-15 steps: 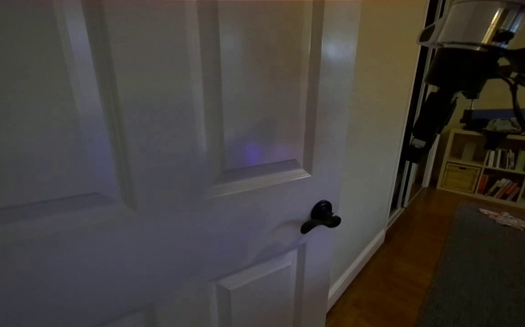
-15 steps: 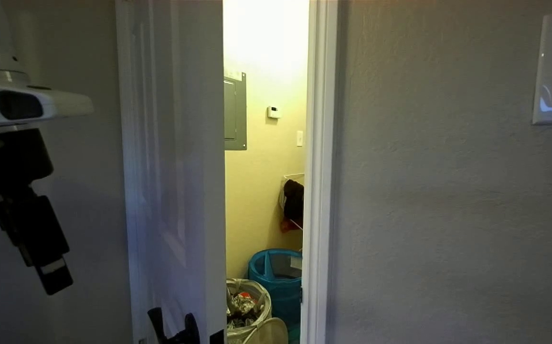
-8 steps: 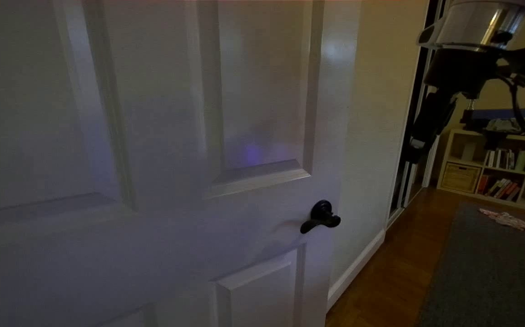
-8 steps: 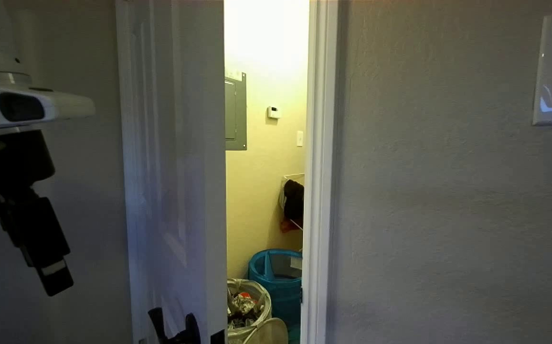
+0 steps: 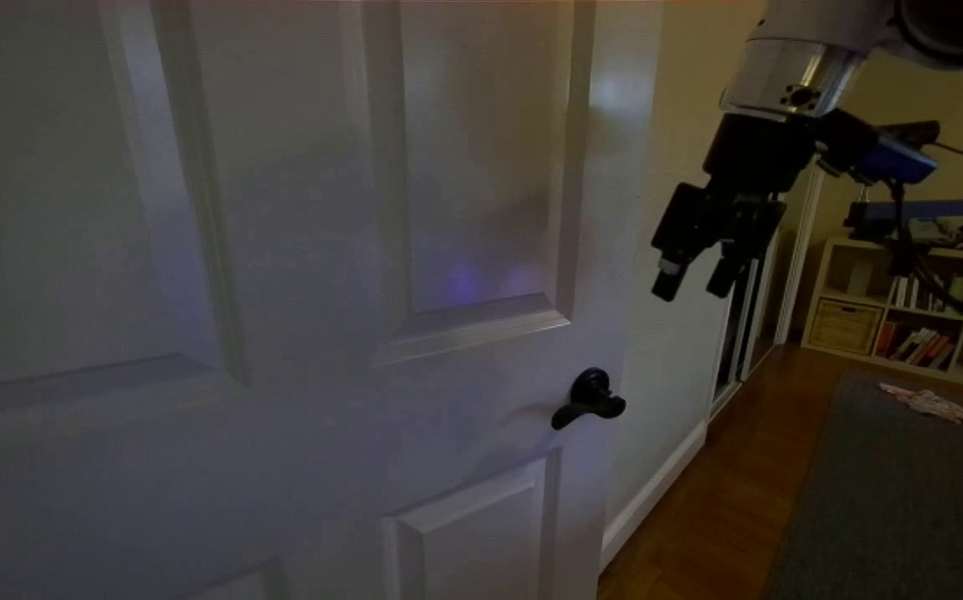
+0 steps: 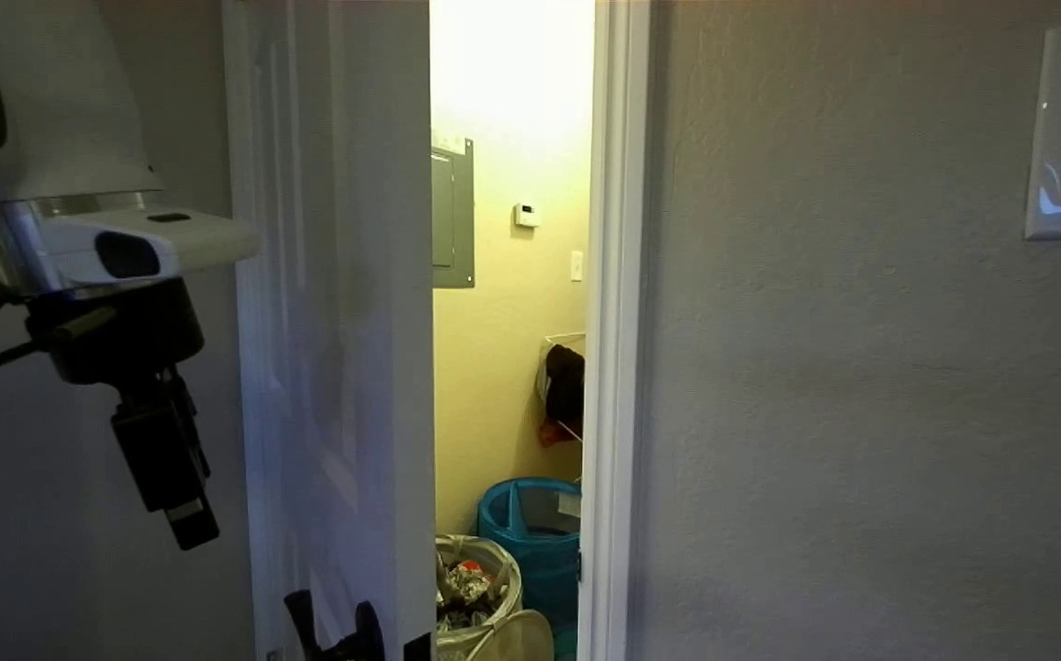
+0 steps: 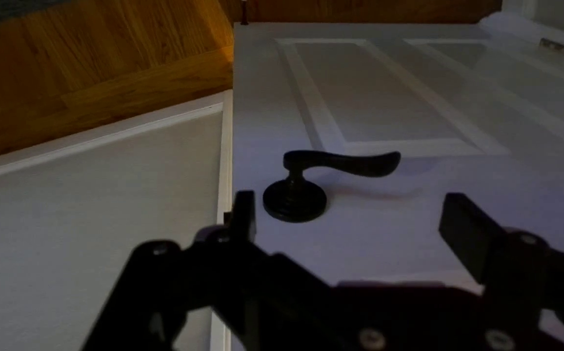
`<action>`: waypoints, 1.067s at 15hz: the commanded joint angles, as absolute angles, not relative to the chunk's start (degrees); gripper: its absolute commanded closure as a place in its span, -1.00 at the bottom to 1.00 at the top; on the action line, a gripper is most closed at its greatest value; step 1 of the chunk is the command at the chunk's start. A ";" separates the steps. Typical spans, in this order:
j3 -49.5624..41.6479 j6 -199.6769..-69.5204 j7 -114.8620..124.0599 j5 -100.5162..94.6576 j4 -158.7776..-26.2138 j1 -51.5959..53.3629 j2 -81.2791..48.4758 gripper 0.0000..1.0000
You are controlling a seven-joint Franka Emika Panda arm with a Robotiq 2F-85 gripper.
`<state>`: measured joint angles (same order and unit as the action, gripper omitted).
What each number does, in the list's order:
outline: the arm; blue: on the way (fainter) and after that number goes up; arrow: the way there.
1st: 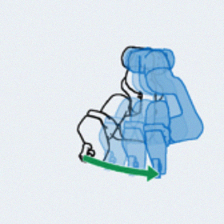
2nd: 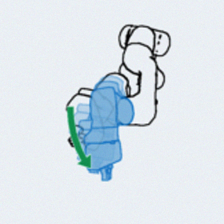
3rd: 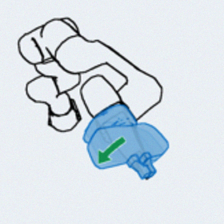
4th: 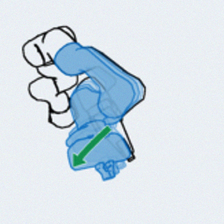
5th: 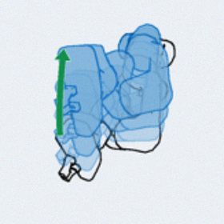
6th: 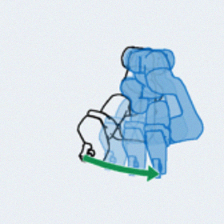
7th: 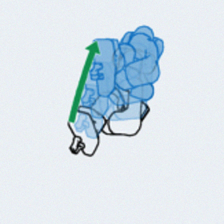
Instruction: Close the door shut
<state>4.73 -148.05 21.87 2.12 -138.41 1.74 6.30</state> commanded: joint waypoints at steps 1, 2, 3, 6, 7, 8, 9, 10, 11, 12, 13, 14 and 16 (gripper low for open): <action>5.44 -154.39 29.35 1.36 -135.02 1.71 1.95 -0.34; 5.35 -157.36 30.69 0.93 -134.97 1.87 1.41 -0.17; 5.18 -159.49 31.97 0.31 -134.72 1.97 0.82 -0.05; 4.93 -165.17 37.05 -2.69 -134.60 1.59 -0.54 0.34; 4.68 -166.71 39.45 -4.79 -134.63 1.44 -0.83 0.48; 4.14 -168.49 43.17 -8.62 -134.69 1.09 -1.24 0.59; 3.64 -169.75 46.20 -11.65 -134.60 0.87 -1.56 0.74; 3.08 -170.71 49.45 -14.93 -134.43 0.64 -1.81 0.86; 2.40 -171.33 52.62 -18.08 -134.15 0.55 -1.99 0.93; 1.59 -171.93 55.63 -21.15 -133.78 0.47 -2.20 0.94; 0.94 -172.02 58.27 -23.84 -133.24 0.44 -2.41 0.96; 0.32 -171.90 60.82 -26.49 -132.49 0.45 -2.83 1.00; -0.24 -171.44 64.63 -30.22 -131.19 0.75 -3.65 0.95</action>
<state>1.02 -170.43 58.07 -24.45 -133.30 0.65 -2.22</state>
